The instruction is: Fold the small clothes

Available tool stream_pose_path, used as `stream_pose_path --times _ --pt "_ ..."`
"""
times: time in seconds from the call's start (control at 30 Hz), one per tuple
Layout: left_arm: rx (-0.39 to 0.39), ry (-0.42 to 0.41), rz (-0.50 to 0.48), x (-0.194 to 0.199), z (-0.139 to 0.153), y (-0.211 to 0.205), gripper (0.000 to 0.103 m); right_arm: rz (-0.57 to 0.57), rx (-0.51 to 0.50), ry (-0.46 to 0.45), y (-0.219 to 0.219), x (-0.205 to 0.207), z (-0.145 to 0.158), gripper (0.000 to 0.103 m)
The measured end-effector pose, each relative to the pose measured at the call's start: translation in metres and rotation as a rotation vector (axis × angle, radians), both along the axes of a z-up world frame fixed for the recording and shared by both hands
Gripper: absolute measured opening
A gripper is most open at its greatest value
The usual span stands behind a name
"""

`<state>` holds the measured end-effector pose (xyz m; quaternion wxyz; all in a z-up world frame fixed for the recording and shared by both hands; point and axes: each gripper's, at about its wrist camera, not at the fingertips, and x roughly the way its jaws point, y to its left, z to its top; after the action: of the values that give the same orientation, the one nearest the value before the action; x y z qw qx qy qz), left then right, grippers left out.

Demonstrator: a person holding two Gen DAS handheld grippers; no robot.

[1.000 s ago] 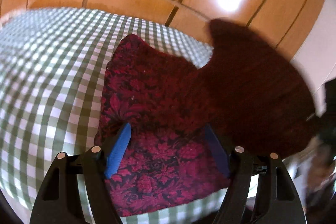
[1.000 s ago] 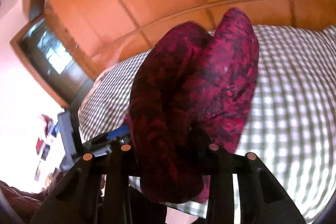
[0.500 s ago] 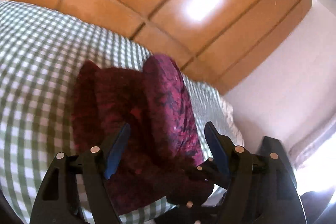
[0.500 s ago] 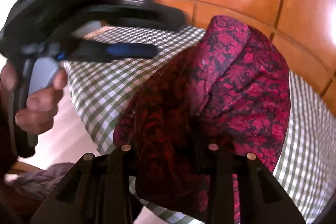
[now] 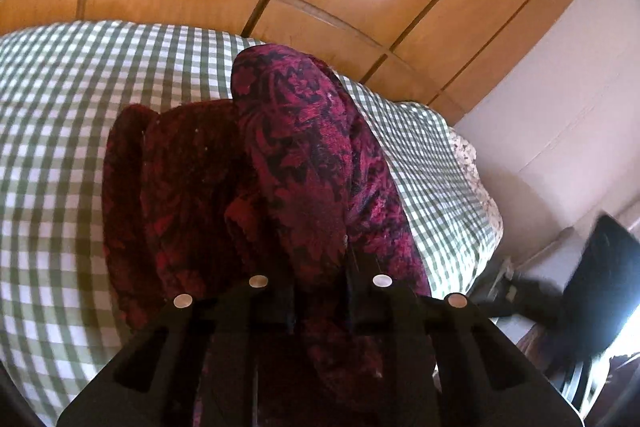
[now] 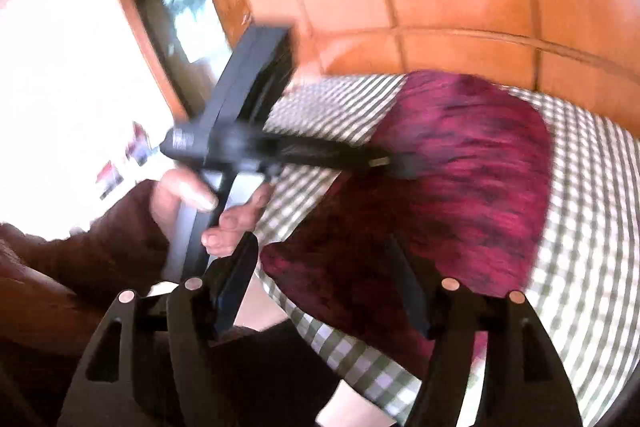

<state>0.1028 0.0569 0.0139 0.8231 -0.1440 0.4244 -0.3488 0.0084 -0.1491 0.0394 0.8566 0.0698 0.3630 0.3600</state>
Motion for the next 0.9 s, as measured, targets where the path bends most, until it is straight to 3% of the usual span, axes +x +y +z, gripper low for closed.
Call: stream_pose_path --times 0.13,0.2,0.37,0.43,0.53,0.63,0.73,0.87,0.9 --pt "0.018 -0.008 0.018 0.007 0.003 0.011 0.016 -0.114 -0.111 0.047 -0.022 0.015 -0.027 0.050" --pt "0.038 -0.016 0.031 0.006 0.006 0.018 0.016 -0.101 -0.130 0.081 -0.011 0.024 -0.044 0.046" --pt "0.132 0.005 0.130 0.009 -0.002 0.049 0.016 -0.045 -0.167 0.056 0.036 0.040 -0.051 0.047" --pt "0.175 0.031 0.183 0.009 -0.017 0.062 0.021 -0.028 -0.213 0.050 0.059 0.047 -0.060 0.046" --pt "0.176 0.060 0.266 0.003 -0.039 0.073 0.042 -0.035 -0.264 0.062 0.065 0.057 -0.078 0.046" --pt "0.101 0.058 0.302 -0.007 -0.045 0.080 0.044 -0.006 -0.237 0.095 0.057 0.063 -0.077 0.047" --pt "0.140 0.012 0.310 -0.017 -0.040 0.071 0.044 0.037 -0.161 0.139 0.039 0.072 -0.061 0.052" --pt "0.152 -0.009 0.312 -0.022 -0.032 0.064 0.044 -0.016 -0.059 0.076 0.017 0.090 -0.025 0.057" --pt "0.161 -0.014 0.314 -0.021 -0.031 0.063 0.048 -0.047 -0.032 0.067 0.011 0.109 -0.018 0.057"
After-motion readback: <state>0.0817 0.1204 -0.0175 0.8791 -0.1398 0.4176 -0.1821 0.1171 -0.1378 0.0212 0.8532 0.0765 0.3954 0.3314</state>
